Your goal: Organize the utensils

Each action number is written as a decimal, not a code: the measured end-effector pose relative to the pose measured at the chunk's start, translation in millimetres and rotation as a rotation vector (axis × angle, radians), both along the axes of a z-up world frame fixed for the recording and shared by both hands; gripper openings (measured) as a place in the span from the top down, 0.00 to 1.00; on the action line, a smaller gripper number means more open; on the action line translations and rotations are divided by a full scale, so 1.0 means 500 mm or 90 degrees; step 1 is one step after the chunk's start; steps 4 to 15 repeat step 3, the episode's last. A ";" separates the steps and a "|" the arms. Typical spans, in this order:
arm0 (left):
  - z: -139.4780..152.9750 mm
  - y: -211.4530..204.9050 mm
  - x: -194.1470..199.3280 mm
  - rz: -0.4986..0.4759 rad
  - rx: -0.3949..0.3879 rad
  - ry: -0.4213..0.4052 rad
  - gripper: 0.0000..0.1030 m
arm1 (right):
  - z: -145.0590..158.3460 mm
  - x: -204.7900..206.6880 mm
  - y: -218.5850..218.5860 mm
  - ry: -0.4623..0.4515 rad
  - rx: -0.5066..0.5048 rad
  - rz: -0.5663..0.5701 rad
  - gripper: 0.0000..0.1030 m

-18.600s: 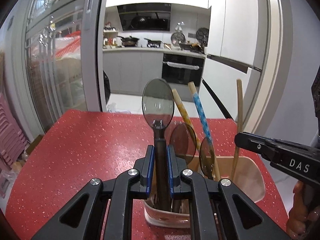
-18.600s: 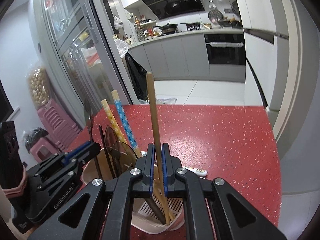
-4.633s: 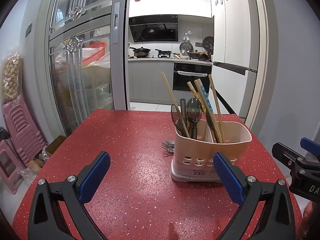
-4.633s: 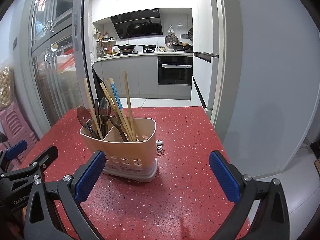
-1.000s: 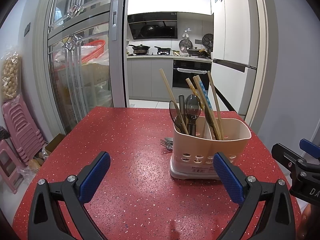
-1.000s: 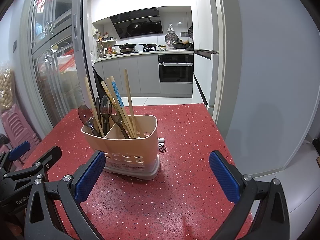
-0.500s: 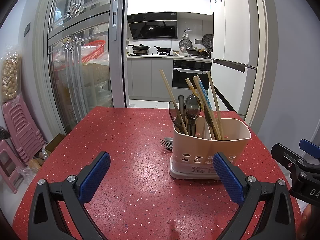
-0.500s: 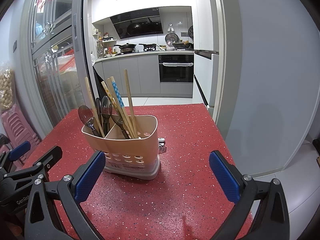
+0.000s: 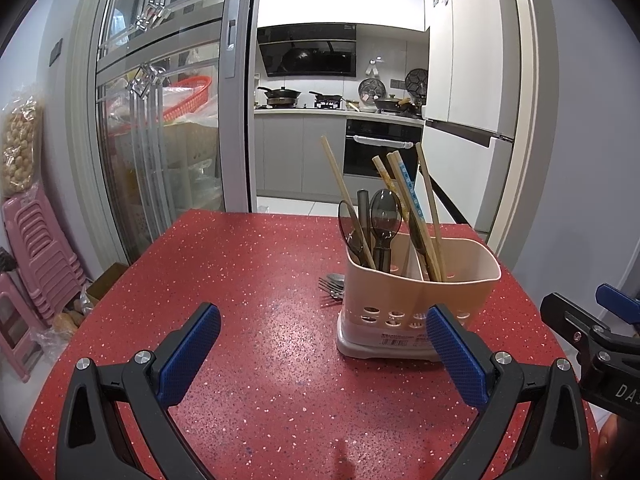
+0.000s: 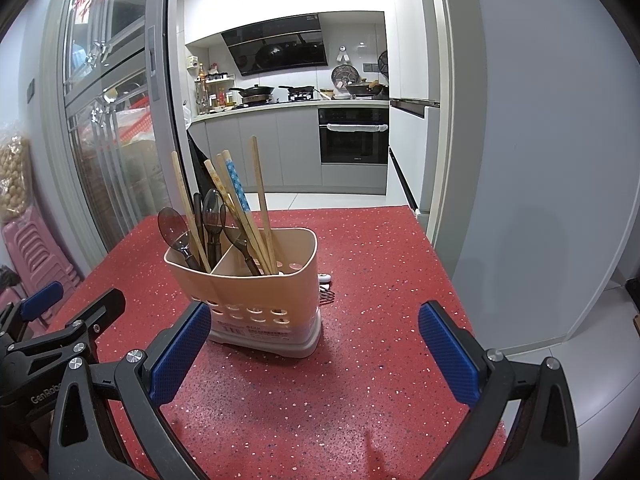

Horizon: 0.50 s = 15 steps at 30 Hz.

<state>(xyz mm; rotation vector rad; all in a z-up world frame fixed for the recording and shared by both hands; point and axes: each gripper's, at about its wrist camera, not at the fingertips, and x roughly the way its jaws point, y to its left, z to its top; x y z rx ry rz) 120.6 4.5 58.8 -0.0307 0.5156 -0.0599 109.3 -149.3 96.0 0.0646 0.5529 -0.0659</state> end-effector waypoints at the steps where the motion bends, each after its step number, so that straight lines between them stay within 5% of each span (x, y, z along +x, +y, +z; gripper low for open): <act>1: 0.000 -0.001 0.000 -0.001 0.000 0.000 0.00 | 0.000 0.000 0.000 0.000 -0.001 0.000 0.00; 15: 0.000 -0.001 0.000 -0.002 0.000 0.001 0.00 | 0.000 0.000 0.000 0.000 0.000 0.000 0.00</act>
